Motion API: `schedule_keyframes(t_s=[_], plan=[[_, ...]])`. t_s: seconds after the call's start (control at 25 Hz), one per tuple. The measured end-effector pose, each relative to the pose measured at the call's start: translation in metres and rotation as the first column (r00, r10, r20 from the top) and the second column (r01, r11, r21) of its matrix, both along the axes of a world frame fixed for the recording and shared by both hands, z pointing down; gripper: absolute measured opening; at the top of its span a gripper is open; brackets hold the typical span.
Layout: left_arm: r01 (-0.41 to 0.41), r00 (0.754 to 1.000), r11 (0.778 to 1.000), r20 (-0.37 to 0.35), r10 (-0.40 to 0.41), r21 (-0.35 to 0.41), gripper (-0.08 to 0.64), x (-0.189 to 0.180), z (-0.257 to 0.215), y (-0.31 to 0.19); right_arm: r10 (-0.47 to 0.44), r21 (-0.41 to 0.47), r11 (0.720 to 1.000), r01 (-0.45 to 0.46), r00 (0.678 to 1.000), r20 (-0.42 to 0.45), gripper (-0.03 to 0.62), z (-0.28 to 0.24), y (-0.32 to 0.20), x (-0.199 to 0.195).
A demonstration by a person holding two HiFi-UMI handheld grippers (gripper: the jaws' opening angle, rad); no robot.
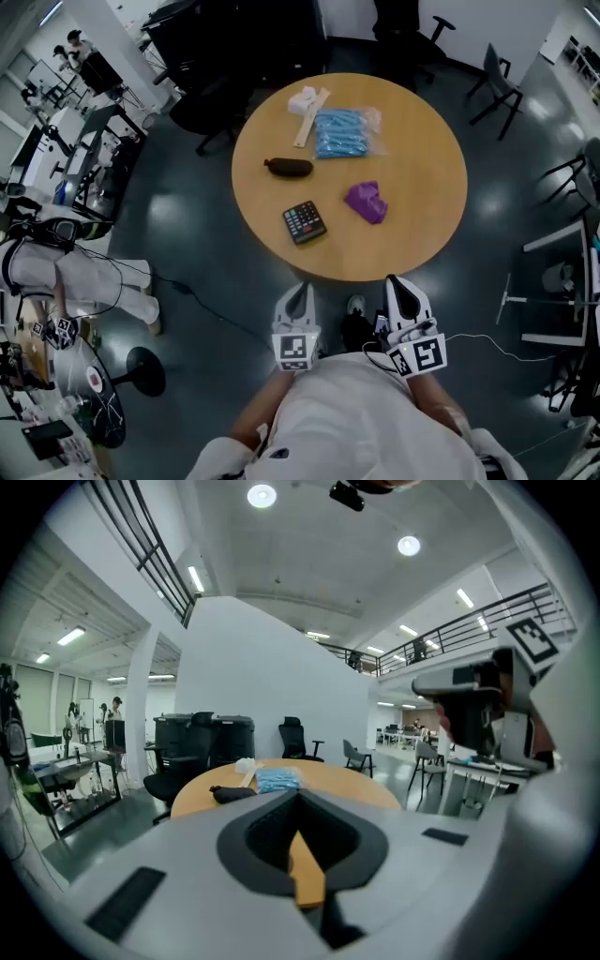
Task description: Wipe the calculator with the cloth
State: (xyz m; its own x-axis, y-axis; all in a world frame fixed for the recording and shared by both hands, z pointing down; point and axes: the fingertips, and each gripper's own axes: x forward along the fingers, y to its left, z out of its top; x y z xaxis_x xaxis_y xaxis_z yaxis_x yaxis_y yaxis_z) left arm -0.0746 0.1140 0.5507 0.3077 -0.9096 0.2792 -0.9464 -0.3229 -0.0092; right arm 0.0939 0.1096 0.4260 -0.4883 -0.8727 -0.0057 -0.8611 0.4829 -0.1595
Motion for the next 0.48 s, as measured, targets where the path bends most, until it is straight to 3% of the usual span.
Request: schedule_keyframes(t_s=[0.12, 0.2, 0.32, 0.48], plan=[[0.017, 0.997, 1.0, 0.072, -0.015, -0.023, 0.006, 0.006, 0.018, -0.031, -0.066, 0.009, 0.998, 0.066, 0.998, 0.009, 0.015, -0.002, -0.041, 0.004], [0.02, 0.983, 1.0, 0.185, -0.016, -0.023, 0.006, 0.007, 0.029, -0.048, -0.102, 0.014, 0.995, 0.102, 0.995, 0.012, 0.015, -0.005, -0.065, 0.006], [0.0, 0.905, 1.0, 0.426, 0.006, -0.015, 0.006, 0.006, 0.056, -0.07, -0.132, 0.0, 0.991, 0.132, 0.991, 0.0, 0.015, 0.001, -0.095, 0.008], [-0.038, 0.816, 0.995, 0.572, 0.085, -0.094, 0.006, 0.004, 0.099, -0.091, -0.126, -0.046, 0.991, 0.126, 0.992, 0.0, 0.015, 0.01, -0.113, 0.014]])
